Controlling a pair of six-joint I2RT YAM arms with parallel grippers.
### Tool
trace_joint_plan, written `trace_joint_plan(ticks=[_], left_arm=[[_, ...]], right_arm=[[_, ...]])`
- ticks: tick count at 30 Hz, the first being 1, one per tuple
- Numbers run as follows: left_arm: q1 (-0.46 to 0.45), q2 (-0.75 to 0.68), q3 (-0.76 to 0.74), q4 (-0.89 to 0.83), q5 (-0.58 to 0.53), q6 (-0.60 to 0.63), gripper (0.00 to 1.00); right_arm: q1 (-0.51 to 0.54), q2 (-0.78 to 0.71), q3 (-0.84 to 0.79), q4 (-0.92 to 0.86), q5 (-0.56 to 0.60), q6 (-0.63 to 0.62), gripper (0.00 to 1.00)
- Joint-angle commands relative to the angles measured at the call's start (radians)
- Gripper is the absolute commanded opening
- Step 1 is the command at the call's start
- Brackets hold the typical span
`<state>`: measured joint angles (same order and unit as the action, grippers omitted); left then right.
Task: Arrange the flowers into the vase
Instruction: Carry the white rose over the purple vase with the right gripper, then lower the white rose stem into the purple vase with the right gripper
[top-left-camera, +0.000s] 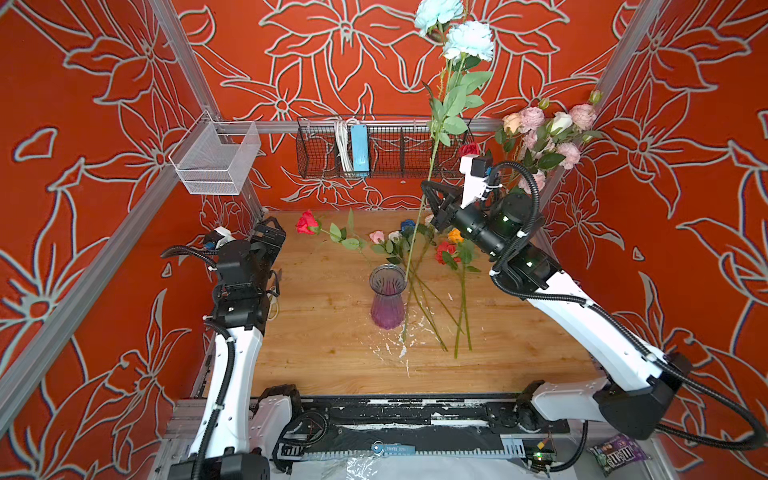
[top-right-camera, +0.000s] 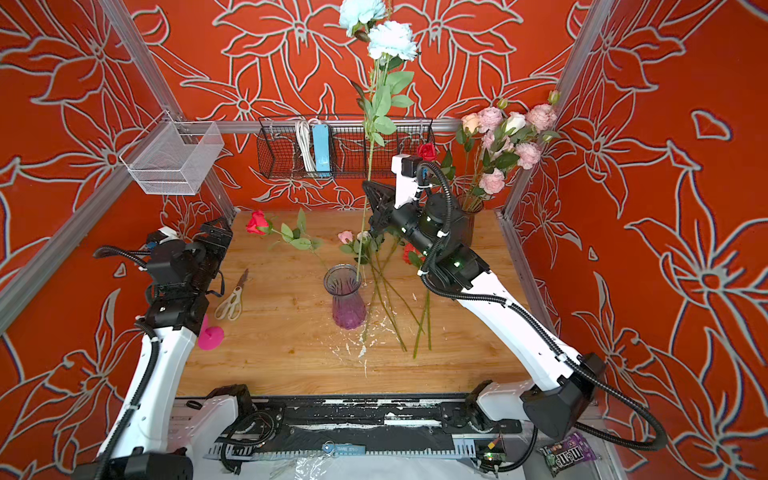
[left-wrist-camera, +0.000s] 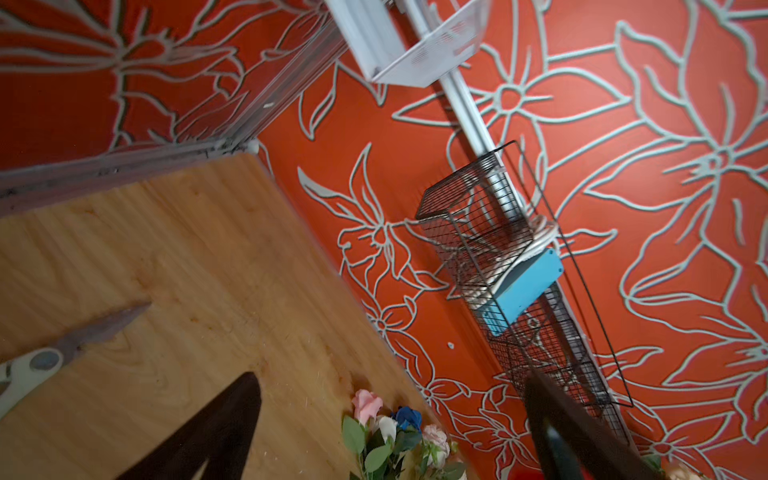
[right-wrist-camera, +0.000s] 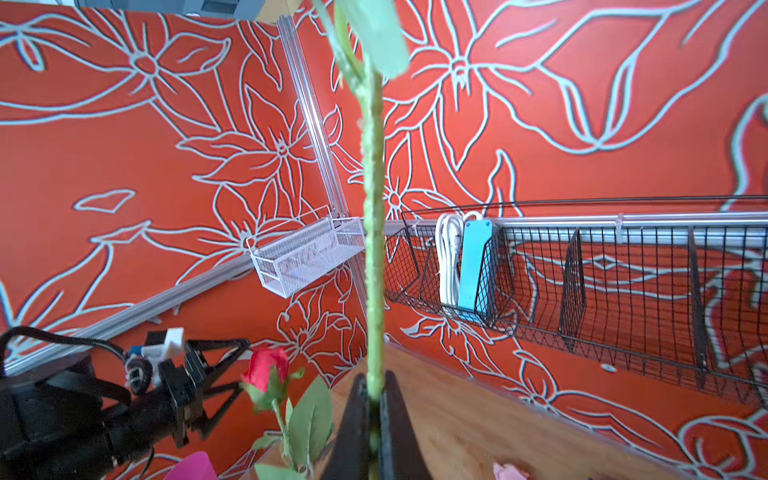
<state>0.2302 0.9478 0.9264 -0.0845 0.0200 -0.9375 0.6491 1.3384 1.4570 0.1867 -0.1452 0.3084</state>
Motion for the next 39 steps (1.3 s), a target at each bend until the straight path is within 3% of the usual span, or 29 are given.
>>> trace_joint_plan(ticks=[1, 9, 15, 23, 30, 39], left_arm=[[0.036, 0.031, -0.029, 0.054, 0.115, -0.138, 0.98], [0.055, 0.067, -0.052, 0.086, 0.137, -0.164, 0.98], [0.068, 0.072, -0.038, 0.082, 0.167, -0.162, 0.96], [0.083, 0.077, -0.04, 0.094, 0.186, -0.162, 0.97], [0.083, 0.077, -0.03, 0.085, 0.187, -0.147, 0.97], [0.083, 0.074, -0.035, 0.092, 0.19, -0.152, 0.97]], right_arm=[[0.019, 0.04, 0.019, 0.104, 0.01, -0.004, 0.0], [0.052, 0.155, -0.066, 0.241, 0.029, 0.0, 0.0], [0.129, 0.167, -0.236, 0.318, 0.036, -0.015, 0.0], [0.258, 0.135, -0.418, 0.433, 0.227, -0.099, 0.0], [0.27, 0.119, -0.474, 0.422, 0.287, -0.074, 0.06], [0.272, 0.101, -0.499, 0.36, 0.325, -0.047, 0.07]])
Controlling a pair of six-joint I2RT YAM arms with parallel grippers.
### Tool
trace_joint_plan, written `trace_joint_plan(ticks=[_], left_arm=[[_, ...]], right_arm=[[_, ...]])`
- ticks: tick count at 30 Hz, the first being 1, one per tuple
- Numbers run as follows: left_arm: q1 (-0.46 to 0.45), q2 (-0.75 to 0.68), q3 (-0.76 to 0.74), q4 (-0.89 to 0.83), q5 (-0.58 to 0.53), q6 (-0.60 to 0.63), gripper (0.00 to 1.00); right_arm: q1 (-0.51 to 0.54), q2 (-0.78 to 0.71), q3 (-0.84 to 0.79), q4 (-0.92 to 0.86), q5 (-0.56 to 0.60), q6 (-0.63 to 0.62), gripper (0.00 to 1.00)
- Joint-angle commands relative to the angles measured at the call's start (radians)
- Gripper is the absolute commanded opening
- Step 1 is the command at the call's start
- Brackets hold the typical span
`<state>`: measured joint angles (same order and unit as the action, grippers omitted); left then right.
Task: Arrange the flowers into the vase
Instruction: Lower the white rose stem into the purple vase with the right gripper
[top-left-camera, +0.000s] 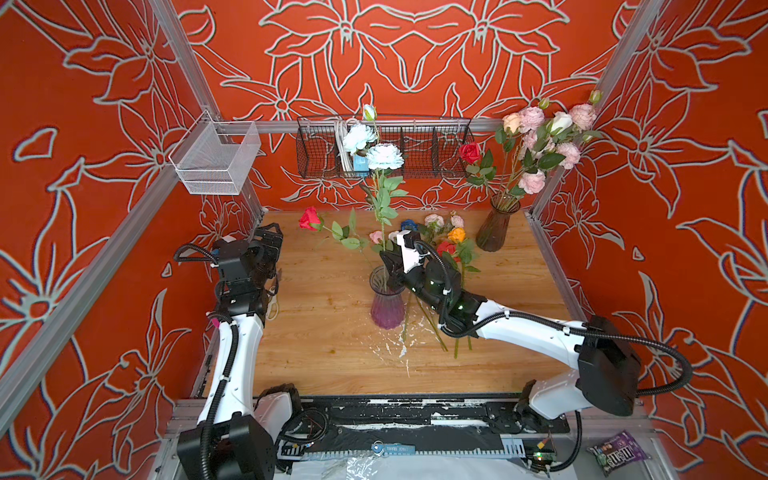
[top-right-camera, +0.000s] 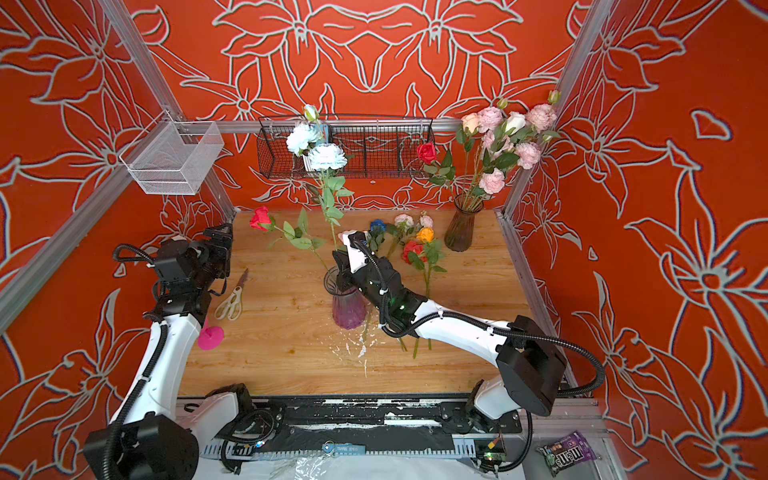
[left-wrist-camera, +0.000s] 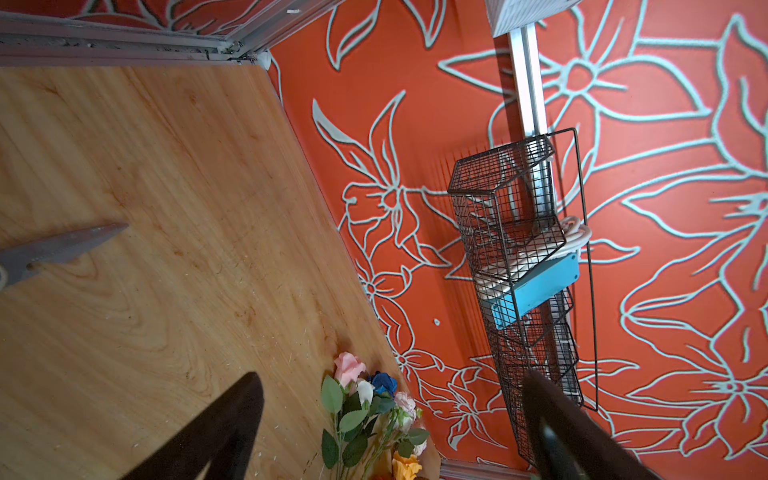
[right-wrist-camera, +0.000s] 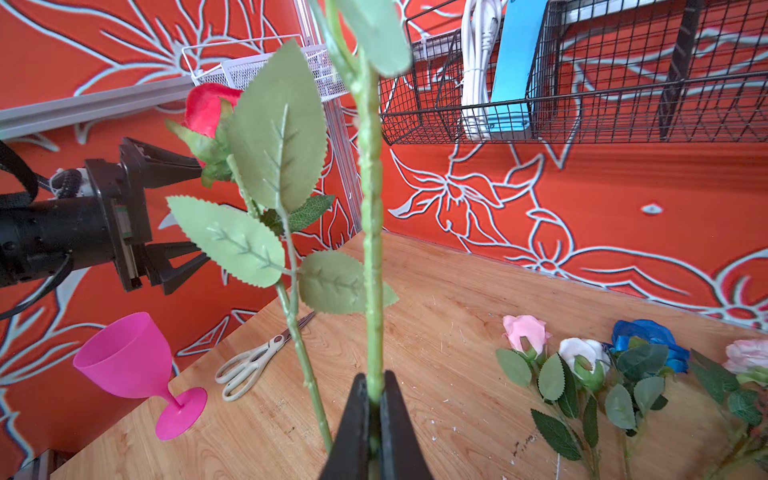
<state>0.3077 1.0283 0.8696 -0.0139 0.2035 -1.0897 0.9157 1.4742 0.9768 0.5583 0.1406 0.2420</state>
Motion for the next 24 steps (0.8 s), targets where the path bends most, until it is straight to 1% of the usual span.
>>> trace_joint_plan(ticks=[1, 5, 12, 19, 24], left_arm=[[0.007, -0.007, 0.023, 0.022, 0.006, 0.002, 0.97], [0.006, -0.007, 0.022, 0.024, 0.01, 0.0, 0.97], [0.006, -0.011, 0.021, 0.023, 0.008, -0.002, 0.97], [0.007, -0.004, 0.02, 0.027, 0.01, -0.003, 0.97], [0.007, -0.001, 0.017, 0.028, 0.012, -0.002, 0.97]], right_arm=[[0.005, -0.037, -0.026, -0.011, 0.042, 0.028, 0.07], [0.005, -0.036, -0.051, -0.008, 0.029, 0.049, 0.07], [0.007, -0.019, -0.049, -0.043, 0.001, 0.065, 0.11], [0.008, -0.009, -0.058, -0.042, 0.001, 0.079, 0.21], [0.007, -0.027, -0.061, -0.064, -0.005, 0.08, 0.22]])
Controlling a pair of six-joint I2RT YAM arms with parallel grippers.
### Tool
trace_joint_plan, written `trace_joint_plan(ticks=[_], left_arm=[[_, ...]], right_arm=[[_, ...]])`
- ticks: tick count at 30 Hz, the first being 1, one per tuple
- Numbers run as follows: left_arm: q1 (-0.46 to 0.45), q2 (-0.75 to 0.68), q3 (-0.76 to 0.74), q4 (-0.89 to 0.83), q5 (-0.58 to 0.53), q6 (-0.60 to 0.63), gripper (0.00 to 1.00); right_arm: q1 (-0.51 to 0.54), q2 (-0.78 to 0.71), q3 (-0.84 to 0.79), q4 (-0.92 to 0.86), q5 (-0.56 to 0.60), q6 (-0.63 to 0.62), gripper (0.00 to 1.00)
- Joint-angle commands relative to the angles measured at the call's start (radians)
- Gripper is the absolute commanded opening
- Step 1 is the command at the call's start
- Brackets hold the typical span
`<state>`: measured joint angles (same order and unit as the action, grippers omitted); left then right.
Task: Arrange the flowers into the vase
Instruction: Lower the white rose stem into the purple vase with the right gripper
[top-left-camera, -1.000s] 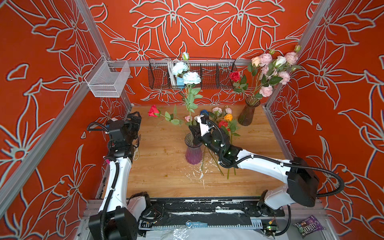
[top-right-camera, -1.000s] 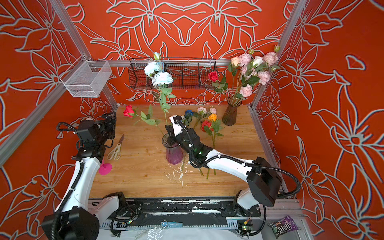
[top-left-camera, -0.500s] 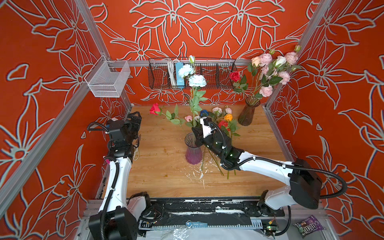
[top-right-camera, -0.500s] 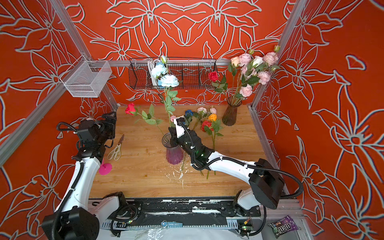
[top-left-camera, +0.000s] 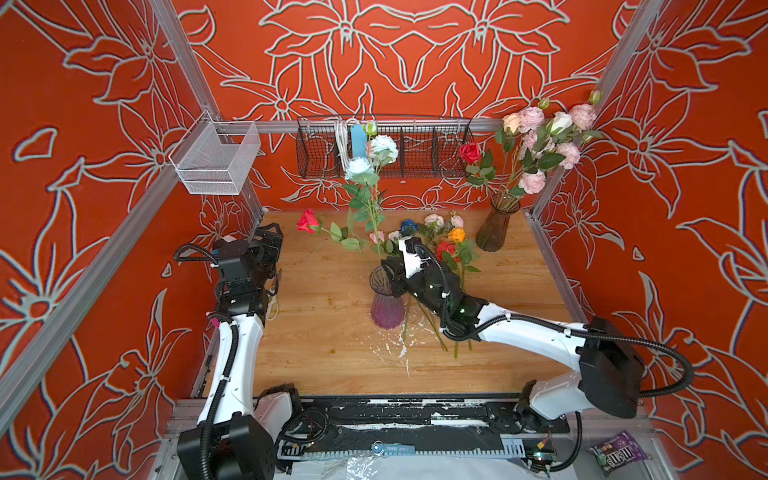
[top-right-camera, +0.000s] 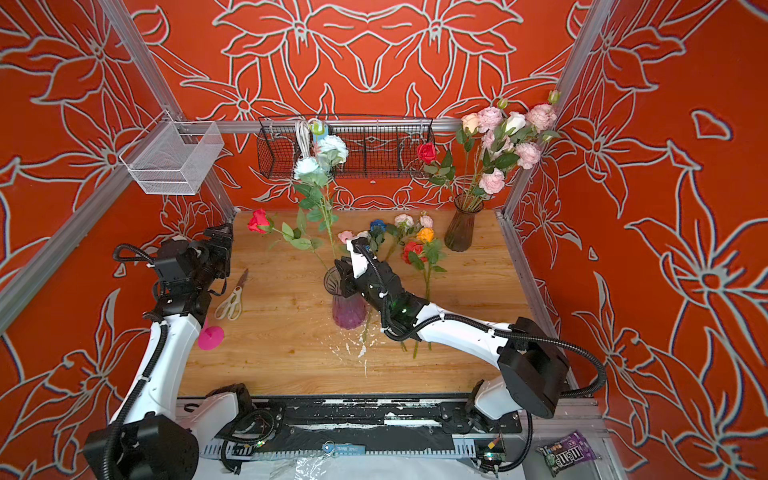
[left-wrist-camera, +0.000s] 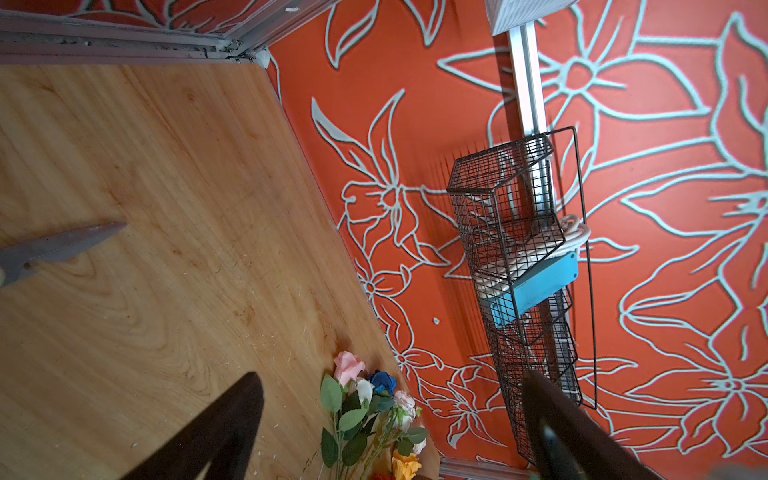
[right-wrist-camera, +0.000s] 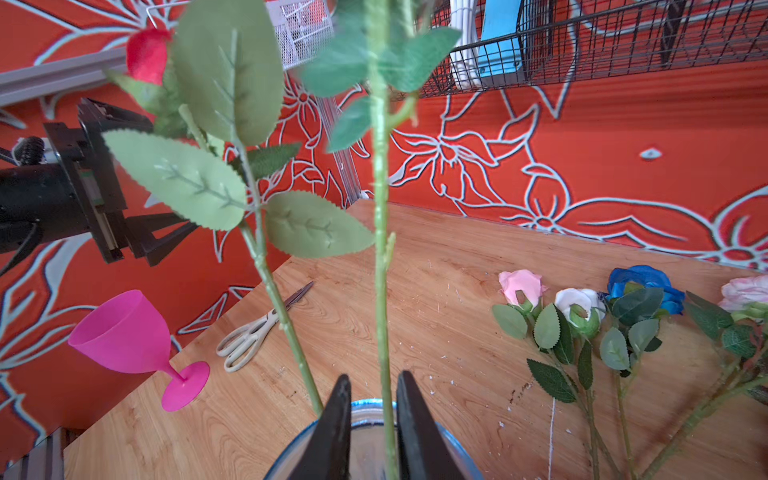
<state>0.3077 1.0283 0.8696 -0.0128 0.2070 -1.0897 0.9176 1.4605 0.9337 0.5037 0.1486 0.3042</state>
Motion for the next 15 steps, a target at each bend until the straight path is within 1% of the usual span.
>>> trace_joint_plan(ticks=[1, 8, 15], left_arm=[[0.006, -0.001, 0.018, 0.027, 0.009, -0.003, 0.97], [0.006, 0.0, 0.019, 0.037, 0.026, -0.011, 0.97], [0.007, -0.013, 0.021, 0.021, 0.008, -0.005, 0.97]], right_arm=[[0.005, -0.017, -0.022, -0.011, -0.013, 0.019, 0.23], [0.022, -0.048, -0.045, -0.025, -0.008, 0.009, 0.25], [0.035, -0.102, -0.03, -0.07, -0.003, 0.0, 0.28]])
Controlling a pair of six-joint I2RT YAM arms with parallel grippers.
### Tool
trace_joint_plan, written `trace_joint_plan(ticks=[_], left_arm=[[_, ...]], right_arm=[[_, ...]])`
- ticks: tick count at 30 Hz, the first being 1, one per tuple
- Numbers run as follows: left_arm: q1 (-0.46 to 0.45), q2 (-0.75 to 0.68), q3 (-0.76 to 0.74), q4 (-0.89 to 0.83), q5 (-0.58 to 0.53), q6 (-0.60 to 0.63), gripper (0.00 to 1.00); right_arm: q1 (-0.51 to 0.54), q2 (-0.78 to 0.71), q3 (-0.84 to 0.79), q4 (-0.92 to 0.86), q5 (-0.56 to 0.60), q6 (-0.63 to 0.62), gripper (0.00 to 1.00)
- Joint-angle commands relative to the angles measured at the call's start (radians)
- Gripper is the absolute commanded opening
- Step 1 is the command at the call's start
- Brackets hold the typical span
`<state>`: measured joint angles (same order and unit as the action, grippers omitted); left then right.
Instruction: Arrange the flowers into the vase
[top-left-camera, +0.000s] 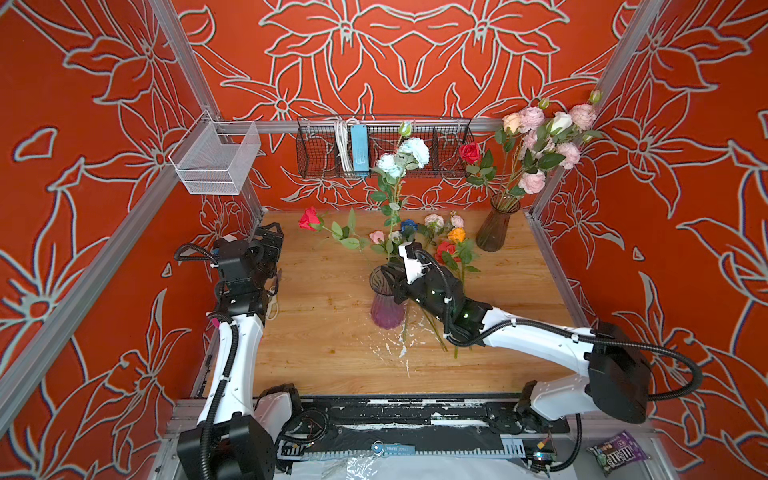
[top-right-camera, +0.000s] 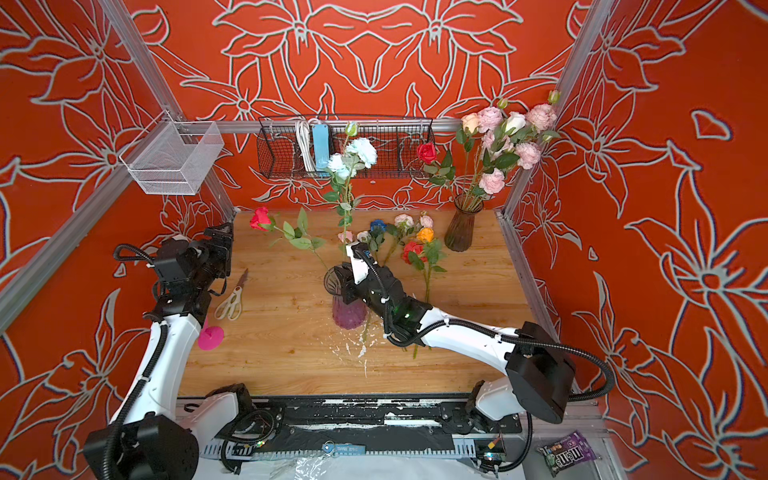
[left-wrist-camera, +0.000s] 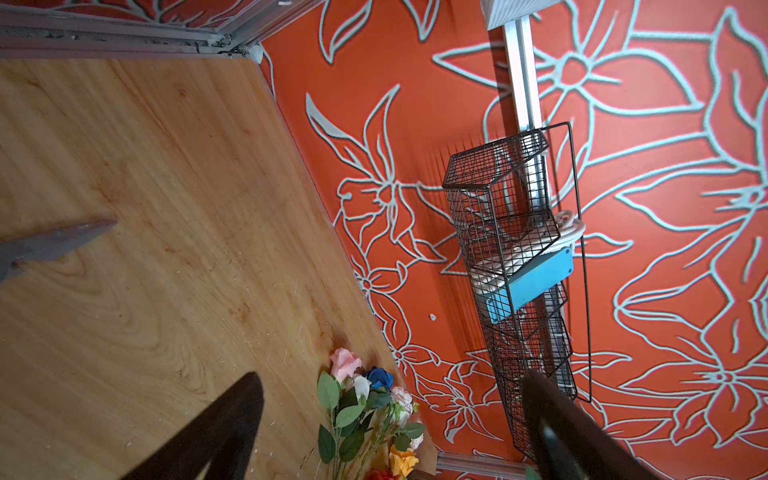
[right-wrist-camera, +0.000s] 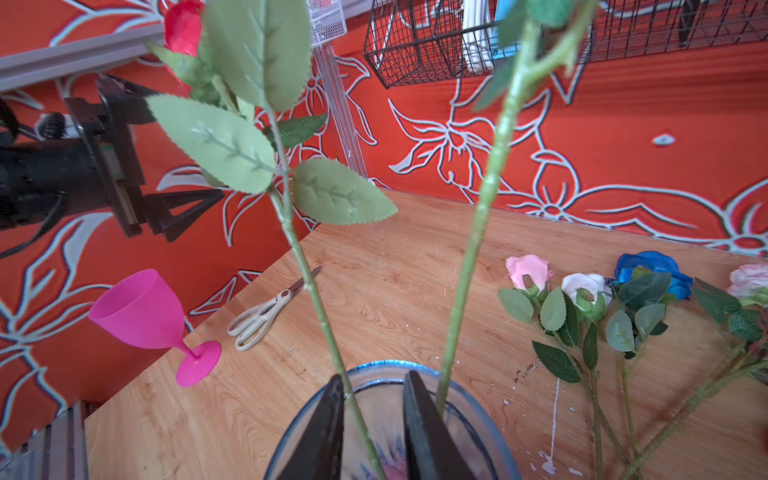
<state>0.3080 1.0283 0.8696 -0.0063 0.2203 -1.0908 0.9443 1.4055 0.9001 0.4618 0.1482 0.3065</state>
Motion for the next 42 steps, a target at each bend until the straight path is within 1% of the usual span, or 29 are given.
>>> trace_joint_plan(ticks=[1, 8, 9, 11, 12, 15, 18, 19, 21, 24, 25, 27, 29, 30, 31, 33, 34, 36, 38, 40, 42], left_arm=[[0.005, -0.013, 0.02, 0.014, -0.005, -0.004, 0.97], [-0.018, -0.018, 0.032, -0.013, -0.03, 0.038, 0.97], [-0.02, -0.026, 0.029, -0.028, -0.03, 0.042, 0.97], [-0.031, -0.033, 0.008, 0.0, -0.047, 0.06, 0.97], [-0.045, -0.066, 0.013, -0.007, -0.059, 0.081, 0.97], [-0.082, -0.085, 0.071, -0.118, -0.088, 0.159, 0.98], [-0.084, -0.142, 0.081, -0.247, -0.103, 0.191, 0.98], [-0.085, -0.173, 0.076, -0.301, -0.132, 0.209, 0.98], [-0.083, -0.239, 0.048, -0.357, -0.146, 0.241, 0.99], [-0.083, -0.323, 0.031, -0.477, -0.13, 0.287, 0.99], [-0.084, -0.35, 0.028, -0.53, -0.113, 0.296, 0.99], [-0.083, -0.404, -0.008, -0.588, -0.04, 0.299, 0.99], [-0.084, -0.47, -0.063, -0.606, 0.06, 0.289, 0.94], [-0.085, -0.499, -0.09, -0.618, 0.098, 0.276, 0.91], [-0.086, -0.519, -0.114, -0.63, 0.138, 0.264, 0.89], [-0.099, -0.545, -0.154, -0.626, 0.225, 0.263, 0.87], [-0.11, -0.55, -0.169, -0.626, 0.258, 0.269, 0.86], [-0.134, -0.557, -0.206, -0.624, 0.303, 0.264, 0.83], [-0.154, -0.576, -0.24, -0.621, 0.313, 0.251, 0.82], [-0.179, -0.602, -0.302, -0.574, 0.335, 0.205, 0.8], [-0.217, -0.61, -0.358, -0.521, 0.347, 0.166, 0.78]], right_arm=[[0.008, -0.065, 0.006, -0.044, -0.005, -0.003, 0.29], [0.011, -0.141, -0.01, -0.081, -0.001, 0.002, 0.32], [0.01, -0.153, -0.013, -0.092, -0.001, 0.0, 0.32], [0.011, -0.175, -0.016, -0.111, 0.003, -0.002, 0.33], [0.01, -0.189, -0.014, -0.128, 0.001, -0.008, 0.34], [0.01, -0.232, 0.006, -0.205, 0.03, -0.026, 0.42], [0.008, -0.29, 0.004, -0.292, 0.127, -0.033, 0.53], [0.007, -0.312, 0.0, -0.326, 0.164, -0.033, 0.54], [-0.001, -0.349, -0.007, -0.385, 0.199, -0.035, 0.55], [-0.017, -0.397, -0.006, -0.485, 0.192, -0.035, 0.55], [-0.024, -0.411, -0.002, -0.531, 0.193, -0.03, 0.55], [-0.048, -0.436, 0.005, -0.616, 0.212, -0.008, 0.55], [-0.109, -0.447, 0.001, -0.69, 0.205, 0.026, 0.55], [-0.166, -0.442, -0.004, -0.727, 0.165, 0.056, 0.54], [-0.236, -0.426, -0.007, -0.761, 0.095, 0.09, 0.53], [-0.353, -0.372, -0.003, -0.817, -0.014, 0.135, 0.52], [-0.386, -0.331, 0.007, -0.848, -0.018, 0.14, 0.5], [-0.433, -0.26, 0.015, -0.874, 0.008, 0.154, 0.48], [-0.47, -0.19, 0.026, -0.88, 0.017, 0.157, 0.48], [-0.507, -0.109, 0.04, -0.849, -0.07, 0.159, 0.47], [-0.516, -0.032, 0.055, -0.797, -0.141, 0.189, 0.45]])
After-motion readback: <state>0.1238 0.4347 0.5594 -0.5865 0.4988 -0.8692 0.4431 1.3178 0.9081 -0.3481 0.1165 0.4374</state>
